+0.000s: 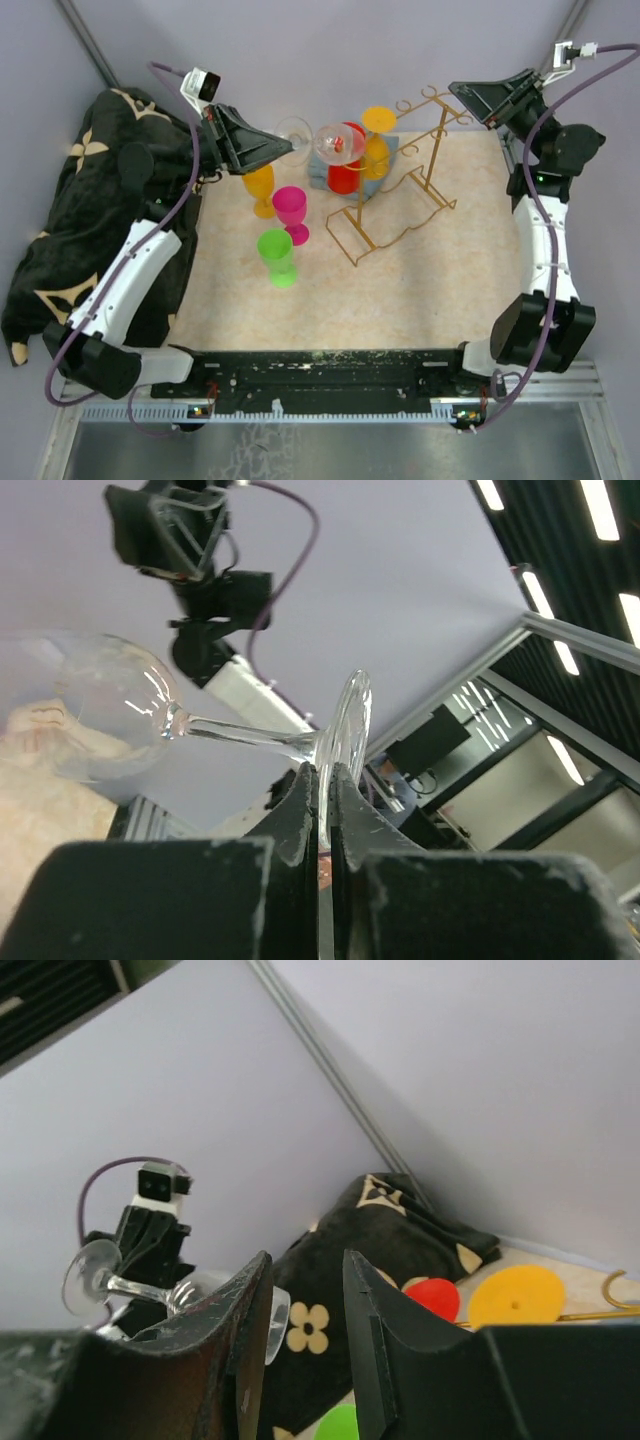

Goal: Place the wine glass upside down on the wine glass rack

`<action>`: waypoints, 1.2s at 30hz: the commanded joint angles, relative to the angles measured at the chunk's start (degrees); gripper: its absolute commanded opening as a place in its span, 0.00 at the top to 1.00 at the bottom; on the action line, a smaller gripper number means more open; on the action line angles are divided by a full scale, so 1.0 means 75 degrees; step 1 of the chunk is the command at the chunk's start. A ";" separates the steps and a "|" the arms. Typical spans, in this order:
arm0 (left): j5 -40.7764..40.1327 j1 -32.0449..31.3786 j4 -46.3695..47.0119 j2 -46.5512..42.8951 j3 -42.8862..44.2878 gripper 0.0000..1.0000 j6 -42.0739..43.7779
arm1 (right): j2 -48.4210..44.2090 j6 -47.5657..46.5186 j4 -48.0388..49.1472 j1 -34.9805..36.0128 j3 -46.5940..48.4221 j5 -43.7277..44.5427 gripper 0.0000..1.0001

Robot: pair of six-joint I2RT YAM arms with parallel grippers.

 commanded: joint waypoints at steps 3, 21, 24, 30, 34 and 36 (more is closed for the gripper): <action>0.0107 -0.0301 -0.2765 -0.0440 -0.0080 1.00 0.1760 | -0.1065 -0.2897 -0.3250 0.0004 0.0033 0.0553 0.65; -0.0891 -0.2094 -0.5334 0.0431 0.0574 1.00 0.2864 | -0.1809 -0.3828 -0.5152 0.0007 0.0110 0.1206 0.65; -0.1159 -0.2227 -0.5500 0.0762 0.0793 1.00 0.2865 | -0.1941 -0.3855 -0.5274 0.0007 0.0030 0.1319 0.65; -0.1714 -0.2464 -0.6469 0.1617 0.1905 1.00 0.3327 | -0.2251 -0.4136 -0.5702 0.0004 -0.0028 0.1569 0.65; -0.2119 -0.2526 -0.7253 0.2213 0.2816 1.00 0.3732 | -0.2437 -0.4176 -0.5723 0.0007 -0.0207 0.1635 0.65; -0.2254 -0.2540 -0.7437 0.2497 0.3163 1.00 0.3808 | -0.2513 -0.4251 -0.5780 0.0012 -0.0298 0.1678 0.65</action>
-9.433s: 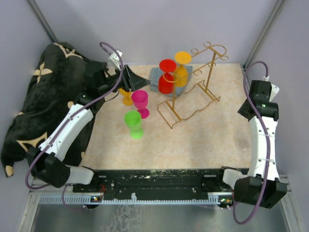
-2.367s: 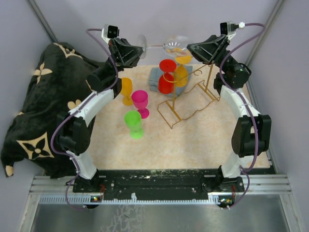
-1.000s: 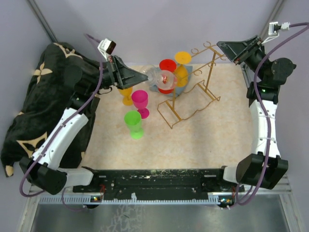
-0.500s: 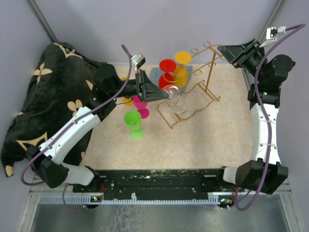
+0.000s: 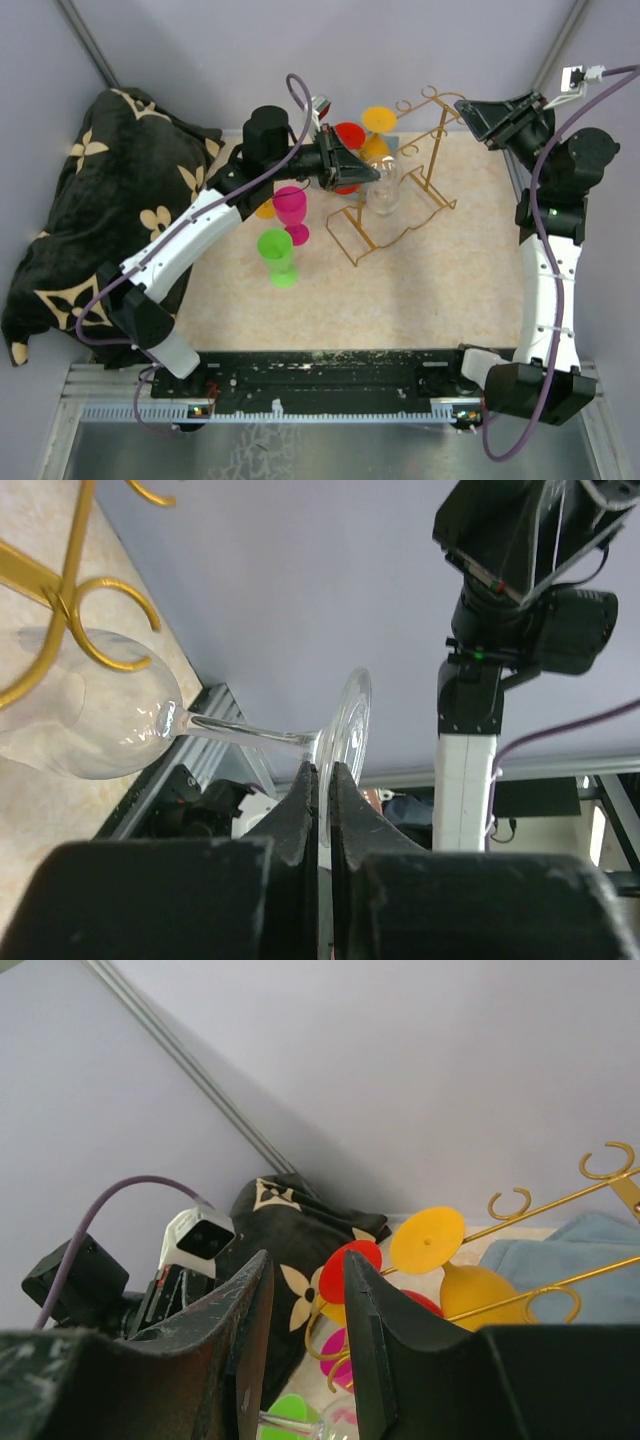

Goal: Place the wine glass upside down on the wine glass rack

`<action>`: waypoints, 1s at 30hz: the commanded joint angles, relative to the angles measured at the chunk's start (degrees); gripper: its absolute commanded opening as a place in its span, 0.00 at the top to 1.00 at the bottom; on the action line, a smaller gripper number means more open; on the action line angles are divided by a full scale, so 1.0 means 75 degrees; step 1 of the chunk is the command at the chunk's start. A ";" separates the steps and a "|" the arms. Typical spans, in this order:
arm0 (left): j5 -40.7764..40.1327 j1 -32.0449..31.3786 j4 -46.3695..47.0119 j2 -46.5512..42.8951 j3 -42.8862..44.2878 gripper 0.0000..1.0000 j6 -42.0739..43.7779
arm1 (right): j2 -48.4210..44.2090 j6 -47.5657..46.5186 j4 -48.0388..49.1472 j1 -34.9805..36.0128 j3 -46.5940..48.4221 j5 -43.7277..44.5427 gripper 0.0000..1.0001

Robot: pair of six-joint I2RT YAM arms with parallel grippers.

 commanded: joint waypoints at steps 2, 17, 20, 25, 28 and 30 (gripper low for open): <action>-0.0584 -0.0071 -0.0588 0.0493 0.1004 1.00 0.0487 | -0.0353 -0.0347 -0.0059 0.0002 -0.0147 0.0232 0.65; -0.1142 -0.0083 -0.0951 0.1153 0.1657 1.00 0.0585 | -0.0290 -0.0457 -0.0086 0.0013 -0.0198 0.0284 0.65; -0.1295 -0.0083 -0.0924 0.1156 0.1685 1.00 0.0543 | -0.0261 -0.0447 -0.0051 0.0004 -0.0233 0.0281 0.65; -0.1439 -0.0060 -0.0855 0.1134 0.1632 1.00 0.0445 | -0.0224 -0.0423 0.0002 0.0004 -0.0251 0.0258 0.65; -0.1479 -0.0026 -0.0707 0.1104 0.1544 1.00 0.0321 | -0.0204 -0.0399 0.0055 0.0008 -0.0272 0.0257 0.65; -0.1543 -0.0002 -0.0570 0.1058 0.1430 1.00 0.0236 | -0.0184 -0.0363 0.0103 0.0004 -0.0306 0.0236 0.65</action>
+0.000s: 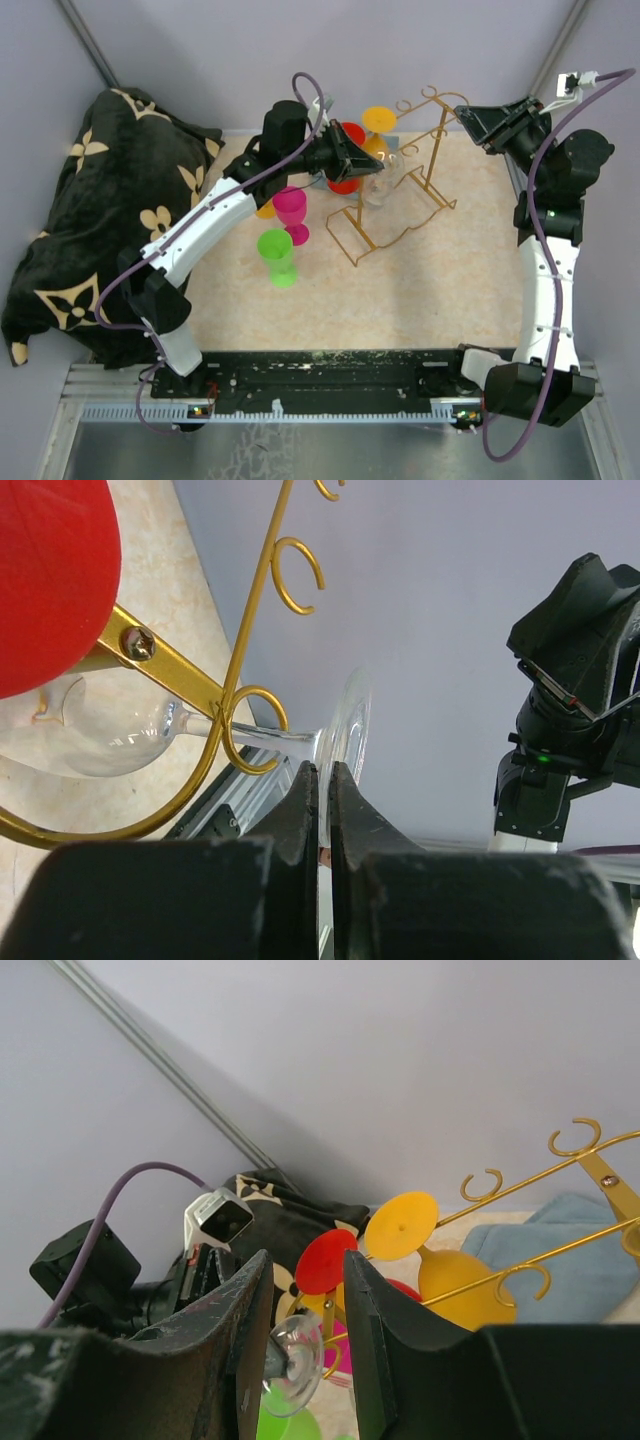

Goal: Place the wine glass upside down on the wine glass rack

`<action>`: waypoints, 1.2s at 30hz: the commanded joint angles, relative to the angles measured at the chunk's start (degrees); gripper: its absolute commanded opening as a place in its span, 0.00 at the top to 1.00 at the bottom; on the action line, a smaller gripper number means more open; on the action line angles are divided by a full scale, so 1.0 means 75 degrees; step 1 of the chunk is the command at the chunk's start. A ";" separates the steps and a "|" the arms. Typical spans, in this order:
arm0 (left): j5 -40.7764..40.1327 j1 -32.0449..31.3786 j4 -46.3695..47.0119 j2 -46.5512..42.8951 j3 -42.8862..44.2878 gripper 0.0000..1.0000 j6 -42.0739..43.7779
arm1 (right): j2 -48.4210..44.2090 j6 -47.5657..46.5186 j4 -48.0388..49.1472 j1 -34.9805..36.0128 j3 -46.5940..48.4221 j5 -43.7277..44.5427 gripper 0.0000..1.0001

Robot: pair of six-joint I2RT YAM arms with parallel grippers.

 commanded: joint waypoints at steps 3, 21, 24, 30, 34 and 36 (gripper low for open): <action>-0.0291 0.0081 0.0745 -0.0170 0.0044 1.00 -0.0262 | -0.0065 0.0001 0.0472 0.0010 -0.0035 0.0007 0.65; -0.0678 0.0409 0.0983 -0.0861 -0.1089 1.00 -0.0393 | -0.0012 0.0006 0.0475 0.0090 -0.0022 0.0018 0.65; -0.0682 0.0447 0.1002 -0.0887 -0.1169 1.00 -0.0459 | -0.0014 0.0001 0.0458 0.0103 -0.0016 0.0018 0.65; -0.0553 0.0451 0.1128 -0.0858 -0.1202 0.93 -0.0508 | -0.0057 -0.0032 0.0440 0.0124 -0.0056 0.0040 0.65; -0.0497 0.0456 0.1153 -0.0842 -0.1223 0.88 -0.0563 | -0.0065 -0.0019 0.0440 0.0122 -0.0071 0.0038 0.65; -0.0485 0.0462 0.1175 -0.0853 -0.1232 0.85 -0.0564 | -0.0063 -0.0022 0.0440 0.0115 -0.0074 0.0042 0.65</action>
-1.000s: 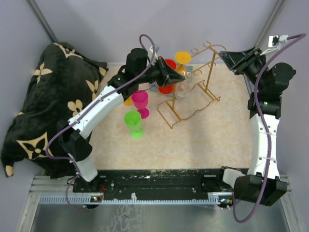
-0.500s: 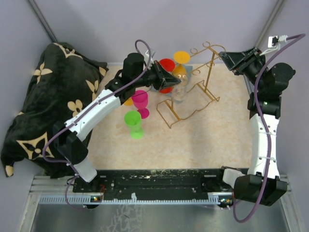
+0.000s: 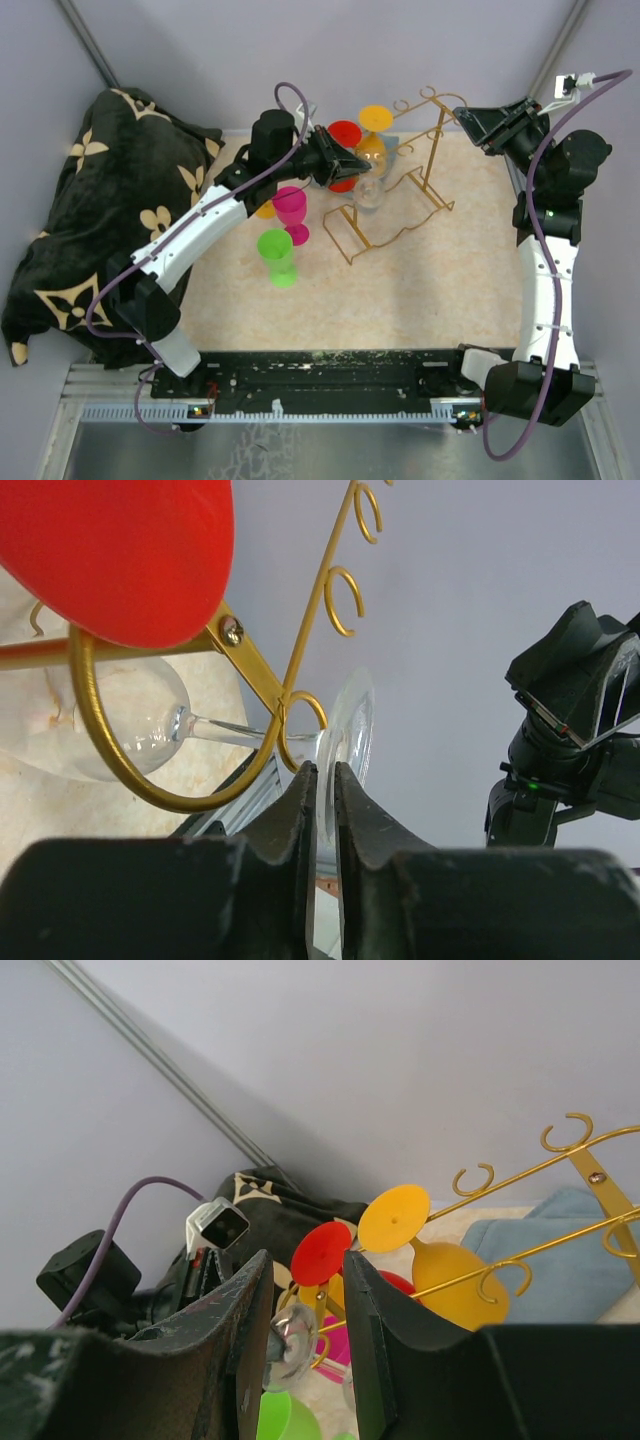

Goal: Place the wine glass upside down on the wine glass rack

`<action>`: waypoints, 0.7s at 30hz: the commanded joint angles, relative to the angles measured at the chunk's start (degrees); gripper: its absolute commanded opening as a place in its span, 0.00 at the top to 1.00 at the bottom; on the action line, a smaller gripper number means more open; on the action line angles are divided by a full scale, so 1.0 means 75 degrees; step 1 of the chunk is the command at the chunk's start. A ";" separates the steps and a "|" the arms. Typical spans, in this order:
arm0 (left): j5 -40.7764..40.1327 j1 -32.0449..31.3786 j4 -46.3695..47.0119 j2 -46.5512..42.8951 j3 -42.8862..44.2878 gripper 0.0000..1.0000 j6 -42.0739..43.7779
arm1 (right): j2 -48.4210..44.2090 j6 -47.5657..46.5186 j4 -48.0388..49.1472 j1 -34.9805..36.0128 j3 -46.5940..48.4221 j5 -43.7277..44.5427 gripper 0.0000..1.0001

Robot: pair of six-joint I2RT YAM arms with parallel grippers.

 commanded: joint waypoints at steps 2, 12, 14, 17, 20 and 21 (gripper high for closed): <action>-0.0052 0.0090 0.0504 -0.0256 -0.0037 0.82 0.0015 | -0.0095 -0.0034 0.0395 0.0068 0.0023 0.0036 0.65; 0.0018 0.0091 0.0527 -0.0290 -0.0104 0.74 0.0045 | -0.0065 -0.0037 0.0399 0.0088 0.0060 0.0048 0.65; 0.0024 0.0086 0.0532 -0.0331 -0.0155 0.71 0.0045 | -0.0062 -0.0031 0.0395 0.0091 0.0060 0.0059 0.65; 0.0001 0.0091 0.0517 -0.0457 -0.0314 0.68 0.0062 | -0.0048 -0.0031 0.0391 0.0092 0.0072 0.0060 0.65; -0.0041 0.0098 0.0422 -0.0597 -0.0405 0.63 0.0174 | -0.0047 -0.0034 0.0390 0.0092 0.0072 0.0070 0.65; -0.0070 0.0098 0.0352 -0.0633 -0.0398 0.61 0.0236 | -0.0049 -0.0043 0.0391 0.0092 0.0061 0.0071 0.65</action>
